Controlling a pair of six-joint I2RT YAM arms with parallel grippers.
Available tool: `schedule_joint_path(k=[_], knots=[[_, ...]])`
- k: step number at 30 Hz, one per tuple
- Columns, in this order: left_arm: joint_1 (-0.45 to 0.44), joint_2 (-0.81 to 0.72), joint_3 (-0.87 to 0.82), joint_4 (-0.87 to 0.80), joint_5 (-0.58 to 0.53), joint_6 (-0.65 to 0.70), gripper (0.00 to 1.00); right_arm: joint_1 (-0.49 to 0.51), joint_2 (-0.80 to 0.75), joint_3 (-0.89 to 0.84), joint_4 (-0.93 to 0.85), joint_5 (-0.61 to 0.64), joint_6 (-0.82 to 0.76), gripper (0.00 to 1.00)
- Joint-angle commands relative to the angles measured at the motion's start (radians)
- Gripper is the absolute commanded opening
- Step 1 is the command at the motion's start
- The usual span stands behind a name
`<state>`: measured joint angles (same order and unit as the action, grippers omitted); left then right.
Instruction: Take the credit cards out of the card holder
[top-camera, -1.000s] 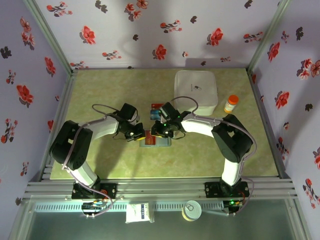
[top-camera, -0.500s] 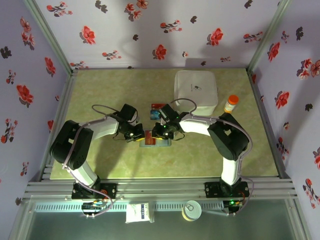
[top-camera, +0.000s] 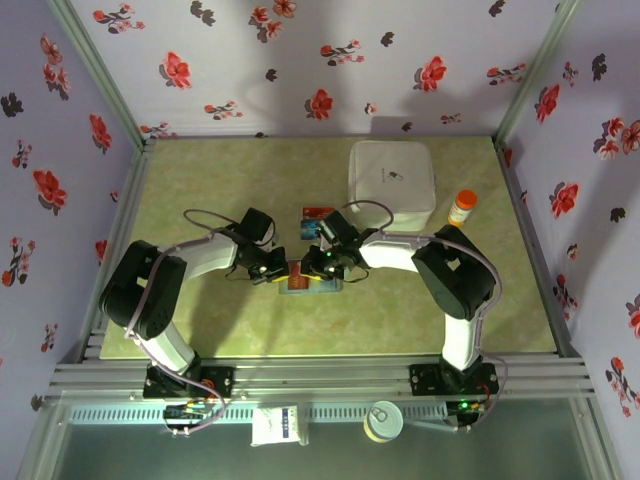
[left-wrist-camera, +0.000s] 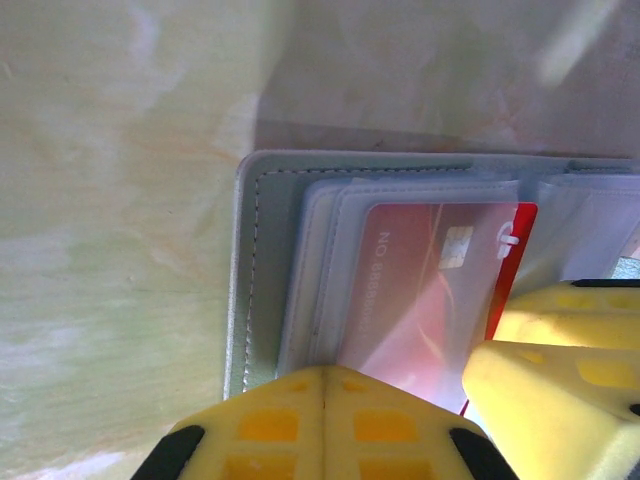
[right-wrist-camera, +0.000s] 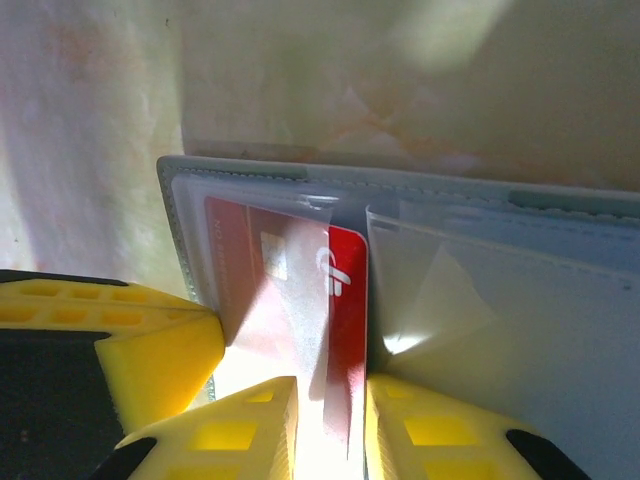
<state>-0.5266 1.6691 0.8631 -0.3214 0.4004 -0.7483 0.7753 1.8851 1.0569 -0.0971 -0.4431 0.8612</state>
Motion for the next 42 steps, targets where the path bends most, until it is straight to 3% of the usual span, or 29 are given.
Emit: schedule_joint_path(k=[1, 18, 42], knots=[[-0.006, 0.019, -0.024, -0.021, -0.022, 0.024, 0.02, 0.007, -0.037, -0.019, 0.049, -0.020, 0.026, 0.24], [-0.006, 0.015, -0.023, -0.026, -0.022, 0.026, 0.02, -0.006, -0.085, -0.083, 0.167, -0.034, 0.090, 0.18], [-0.006, 0.019, -0.004, -0.048, -0.027, 0.036, 0.01, -0.025, -0.112, -0.128, 0.192, -0.031, 0.102, 0.07]])
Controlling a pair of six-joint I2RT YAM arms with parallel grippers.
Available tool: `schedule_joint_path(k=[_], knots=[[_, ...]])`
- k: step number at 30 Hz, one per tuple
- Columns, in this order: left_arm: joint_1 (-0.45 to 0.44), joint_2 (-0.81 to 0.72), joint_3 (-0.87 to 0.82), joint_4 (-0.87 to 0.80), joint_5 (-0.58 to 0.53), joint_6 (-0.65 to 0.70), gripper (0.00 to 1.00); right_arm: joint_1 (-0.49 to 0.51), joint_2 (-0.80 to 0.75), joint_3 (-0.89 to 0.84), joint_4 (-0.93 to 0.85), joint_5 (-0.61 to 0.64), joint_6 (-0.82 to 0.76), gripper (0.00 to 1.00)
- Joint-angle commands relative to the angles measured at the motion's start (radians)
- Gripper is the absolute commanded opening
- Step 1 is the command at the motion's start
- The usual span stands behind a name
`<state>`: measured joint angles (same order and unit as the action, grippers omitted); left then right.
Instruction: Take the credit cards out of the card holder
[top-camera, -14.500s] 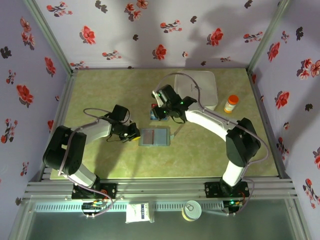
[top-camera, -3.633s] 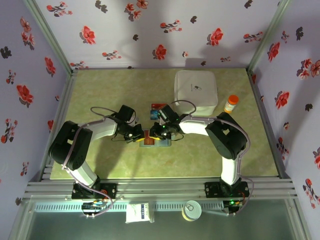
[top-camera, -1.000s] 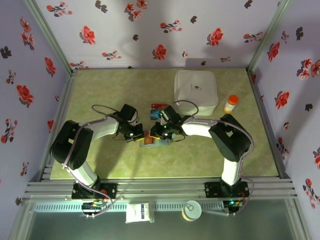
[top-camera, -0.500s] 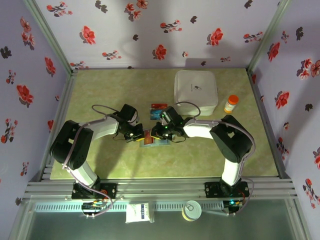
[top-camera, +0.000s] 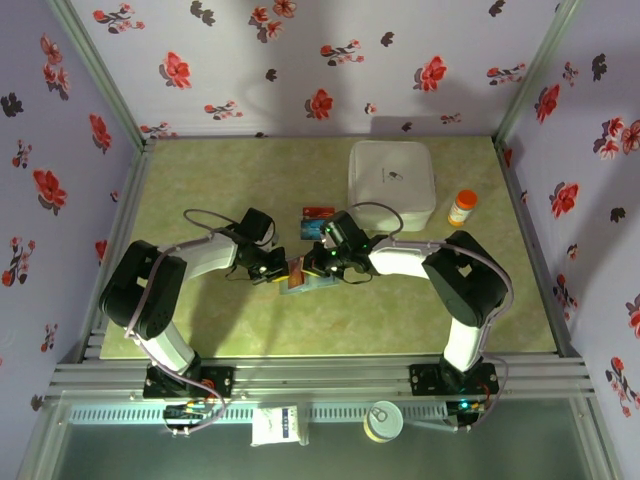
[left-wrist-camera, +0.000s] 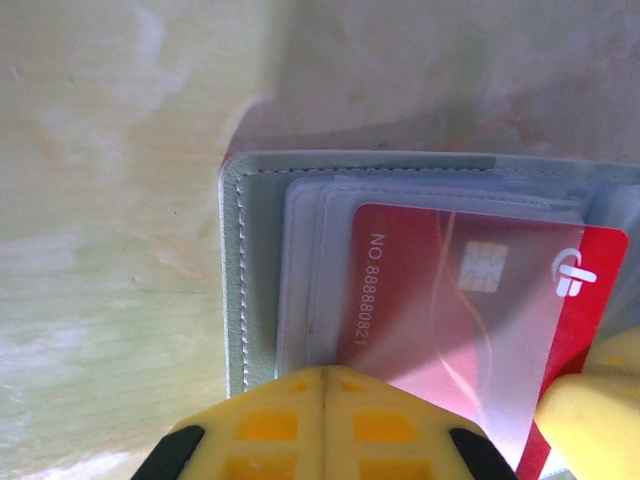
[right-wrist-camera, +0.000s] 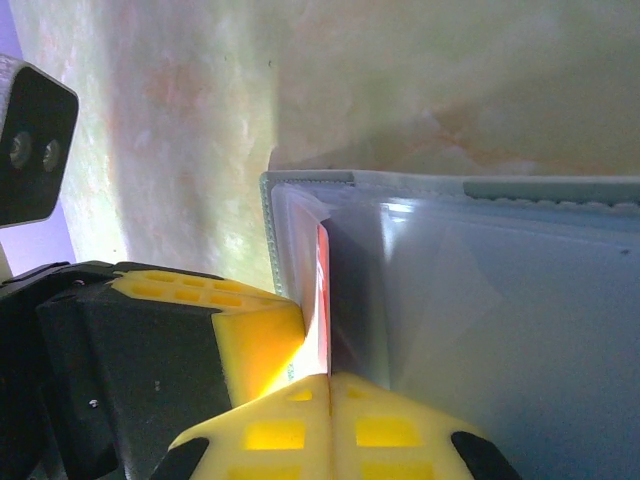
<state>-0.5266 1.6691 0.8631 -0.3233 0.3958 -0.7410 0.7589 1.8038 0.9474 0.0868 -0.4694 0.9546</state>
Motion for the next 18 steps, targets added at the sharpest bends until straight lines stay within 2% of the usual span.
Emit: schedule_joint_path(k=[1, 11, 18], knots=[[-0.006, 0.018, -0.004, -0.047, -0.021, 0.028, 0.01, -0.012, -0.036, -0.023, 0.002, -0.002, 0.006, 0.06], [-0.005, 0.014, 0.007, -0.056, -0.025, 0.036, 0.01, -0.035, -0.105, -0.037, -0.112, 0.042, -0.063, 0.04], [-0.005, 0.010, 0.021, -0.056, -0.025, 0.040, 0.02, -0.036, -0.150, 0.014, -0.263, 0.083, -0.162, 0.00]])
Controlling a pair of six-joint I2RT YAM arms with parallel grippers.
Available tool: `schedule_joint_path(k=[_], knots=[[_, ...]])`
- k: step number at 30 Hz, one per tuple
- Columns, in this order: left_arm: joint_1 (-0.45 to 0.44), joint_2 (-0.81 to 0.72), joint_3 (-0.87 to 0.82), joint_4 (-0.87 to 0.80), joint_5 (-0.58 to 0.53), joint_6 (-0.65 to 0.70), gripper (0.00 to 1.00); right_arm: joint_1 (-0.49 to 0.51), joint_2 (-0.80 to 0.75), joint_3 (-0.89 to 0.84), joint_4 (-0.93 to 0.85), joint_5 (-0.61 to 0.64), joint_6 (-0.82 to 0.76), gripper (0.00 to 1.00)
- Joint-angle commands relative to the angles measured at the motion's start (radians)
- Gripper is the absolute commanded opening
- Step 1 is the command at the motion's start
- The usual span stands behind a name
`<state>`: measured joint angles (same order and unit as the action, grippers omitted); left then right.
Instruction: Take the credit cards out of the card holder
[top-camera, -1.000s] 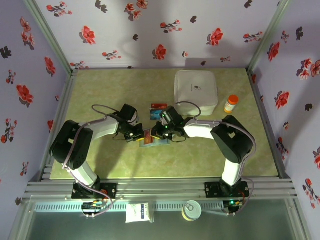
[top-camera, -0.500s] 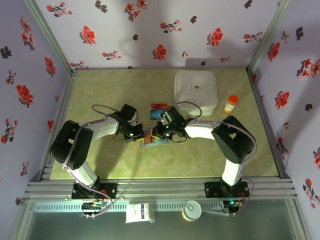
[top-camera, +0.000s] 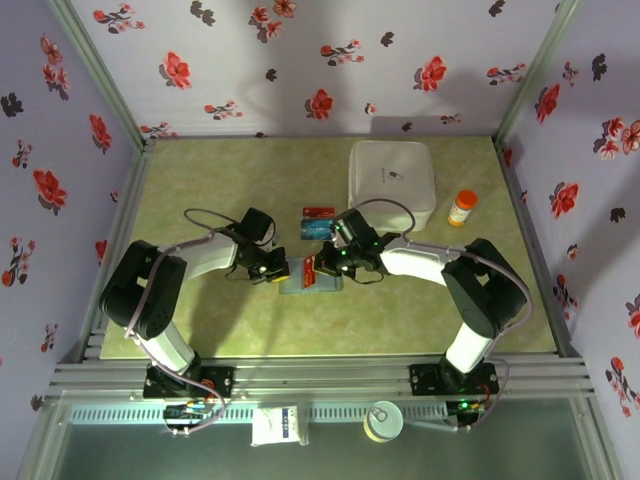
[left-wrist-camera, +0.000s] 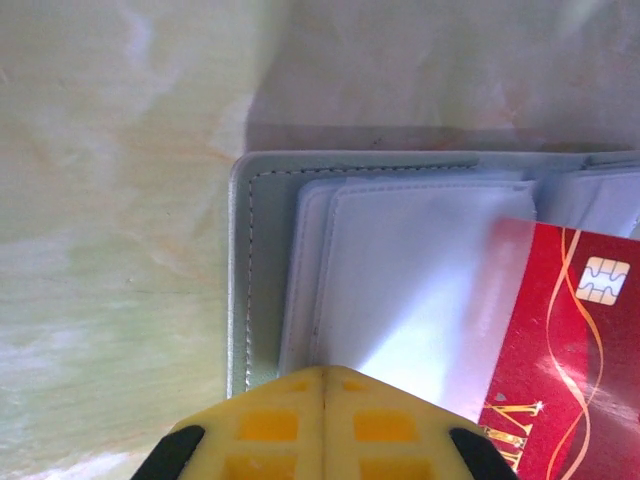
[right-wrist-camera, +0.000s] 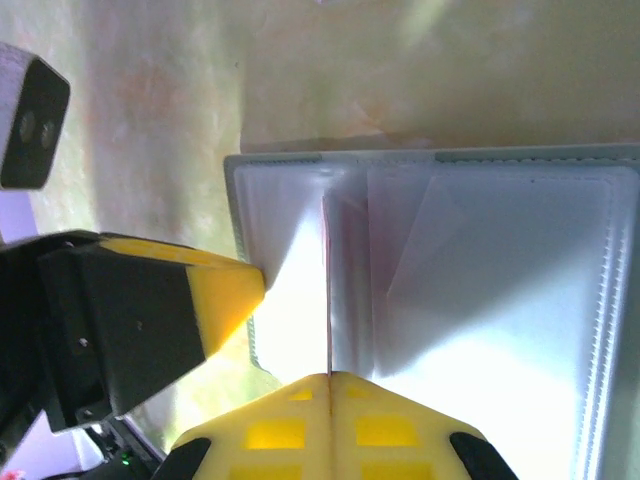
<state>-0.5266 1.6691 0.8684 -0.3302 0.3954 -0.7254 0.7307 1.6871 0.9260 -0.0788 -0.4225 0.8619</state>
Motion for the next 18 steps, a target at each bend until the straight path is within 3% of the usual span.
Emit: schedule_joint_path(k=[1, 9, 18], knots=[[-0.004, 0.009, 0.018, -0.049, -0.025, 0.026, 0.01, -0.009, -0.038, 0.047, -0.127, 0.045, -0.089, 0.00], [-0.004, -0.001, 0.036, -0.054, -0.021, 0.026, 0.02, -0.013, -0.054, 0.173, -0.366, 0.104, -0.293, 0.00], [-0.004, -0.035, 0.046, -0.039, -0.014, 0.026, 0.04, -0.020, -0.013, 0.328, -0.615, 0.186, -0.705, 0.00]])
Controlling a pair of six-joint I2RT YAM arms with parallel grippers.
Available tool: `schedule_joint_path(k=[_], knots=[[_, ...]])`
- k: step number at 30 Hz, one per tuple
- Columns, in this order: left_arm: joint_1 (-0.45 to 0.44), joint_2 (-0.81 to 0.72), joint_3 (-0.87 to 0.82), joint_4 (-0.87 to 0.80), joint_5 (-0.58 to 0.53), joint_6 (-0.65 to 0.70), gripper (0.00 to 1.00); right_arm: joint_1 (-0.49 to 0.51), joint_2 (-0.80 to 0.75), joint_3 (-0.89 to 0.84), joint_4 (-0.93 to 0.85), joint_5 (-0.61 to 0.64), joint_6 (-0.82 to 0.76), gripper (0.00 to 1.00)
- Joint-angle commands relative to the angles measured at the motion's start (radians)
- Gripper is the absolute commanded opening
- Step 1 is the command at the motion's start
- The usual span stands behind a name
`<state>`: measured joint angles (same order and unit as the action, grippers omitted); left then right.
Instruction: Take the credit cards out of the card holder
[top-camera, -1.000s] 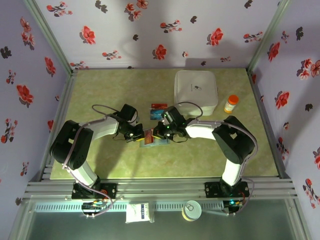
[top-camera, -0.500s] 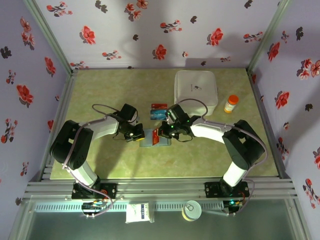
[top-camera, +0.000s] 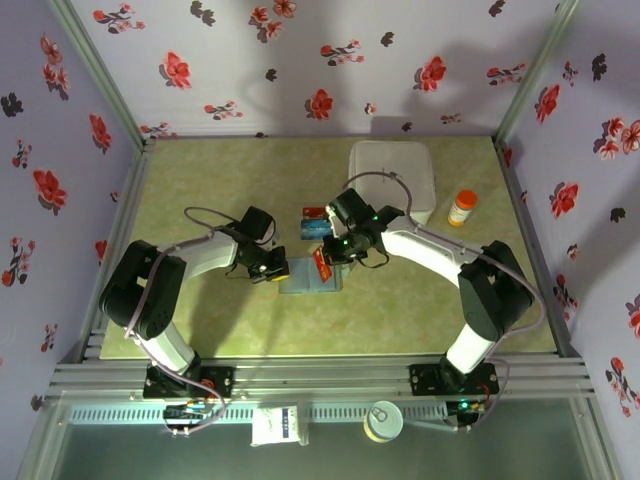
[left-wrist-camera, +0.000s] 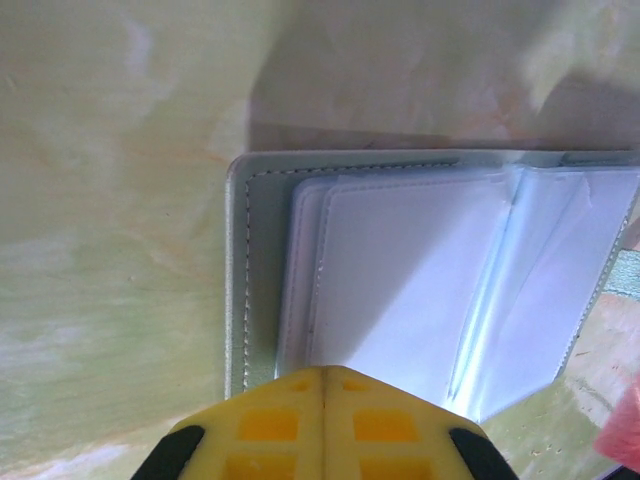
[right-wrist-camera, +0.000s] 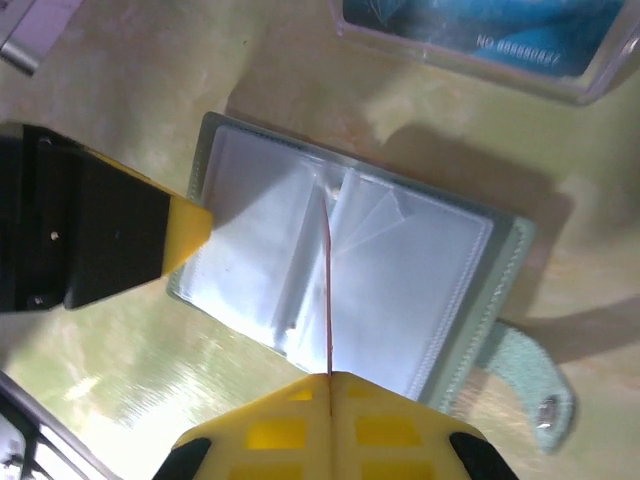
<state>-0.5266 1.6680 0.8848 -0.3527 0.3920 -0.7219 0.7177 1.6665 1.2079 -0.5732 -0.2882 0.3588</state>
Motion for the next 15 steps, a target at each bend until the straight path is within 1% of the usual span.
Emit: schedule_joint_path(k=[1, 6, 10, 15], knots=[[-0.004, -0.037, 0.032, -0.016, -0.011, 0.023, 0.04, -0.008, 0.009, 0.059, -0.131, 0.056, -0.260, 0.00], [-0.004, -0.058, 0.024, -0.014, -0.015, 0.021, 0.04, -0.019, 0.036, 0.143, -0.188, 0.119, -0.501, 0.00], [-0.004, -0.078, 0.029, -0.015, -0.011, 0.028, 0.06, -0.034, 0.090, 0.244, -0.276, 0.094, -0.753, 0.00], [0.009, -0.109, 0.029, -0.019, -0.021, 0.030, 0.08, -0.044, 0.153, 0.364, -0.338, 0.117, -0.973, 0.00]])
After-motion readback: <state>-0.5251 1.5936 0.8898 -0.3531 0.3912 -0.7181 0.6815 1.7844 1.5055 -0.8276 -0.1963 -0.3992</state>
